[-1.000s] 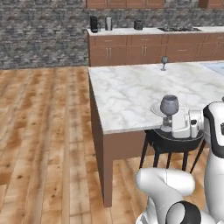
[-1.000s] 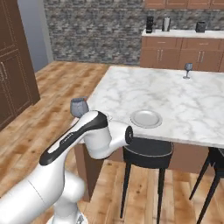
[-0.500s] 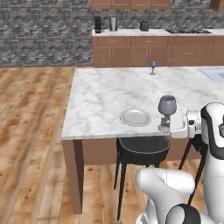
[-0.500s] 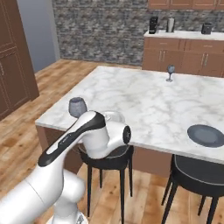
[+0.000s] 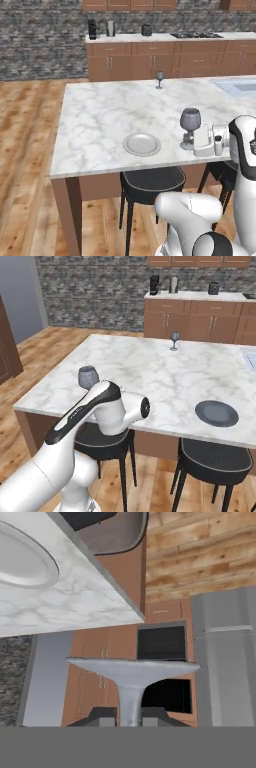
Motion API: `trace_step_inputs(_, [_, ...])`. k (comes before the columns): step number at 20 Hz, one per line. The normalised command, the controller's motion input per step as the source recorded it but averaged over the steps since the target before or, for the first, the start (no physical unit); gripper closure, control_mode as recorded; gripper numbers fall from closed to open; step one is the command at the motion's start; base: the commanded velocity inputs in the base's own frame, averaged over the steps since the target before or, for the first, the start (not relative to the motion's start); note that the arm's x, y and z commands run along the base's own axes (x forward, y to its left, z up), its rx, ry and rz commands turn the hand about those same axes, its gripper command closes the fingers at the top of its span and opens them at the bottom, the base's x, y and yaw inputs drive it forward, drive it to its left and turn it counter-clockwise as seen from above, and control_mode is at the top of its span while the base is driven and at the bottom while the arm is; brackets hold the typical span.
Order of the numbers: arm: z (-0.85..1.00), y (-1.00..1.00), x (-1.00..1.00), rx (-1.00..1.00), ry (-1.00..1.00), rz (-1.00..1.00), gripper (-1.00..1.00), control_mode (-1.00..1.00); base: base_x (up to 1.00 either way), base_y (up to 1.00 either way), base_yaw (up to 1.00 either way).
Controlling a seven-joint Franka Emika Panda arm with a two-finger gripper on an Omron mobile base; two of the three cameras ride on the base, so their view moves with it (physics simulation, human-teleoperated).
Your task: Retrieve the wine glasses from the counter and place one next to each plate.
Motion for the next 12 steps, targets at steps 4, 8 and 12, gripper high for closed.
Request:
trace_step_inputs(4, [0.0,0.0,0.0,0.0,0.0,0.0,1.0,1.0,0.72,-0.3,-0.17])
trace_step_inputs(8, [0.0,0.0,0.0,0.0,0.0,0.0,1.0,1.0,0.71,-0.12,-0.24])
trace_step_inputs(12, [0.0,0.0,0.0,0.0,0.0,0.0,1.0,1.0,0.62,0.0,-0.29])
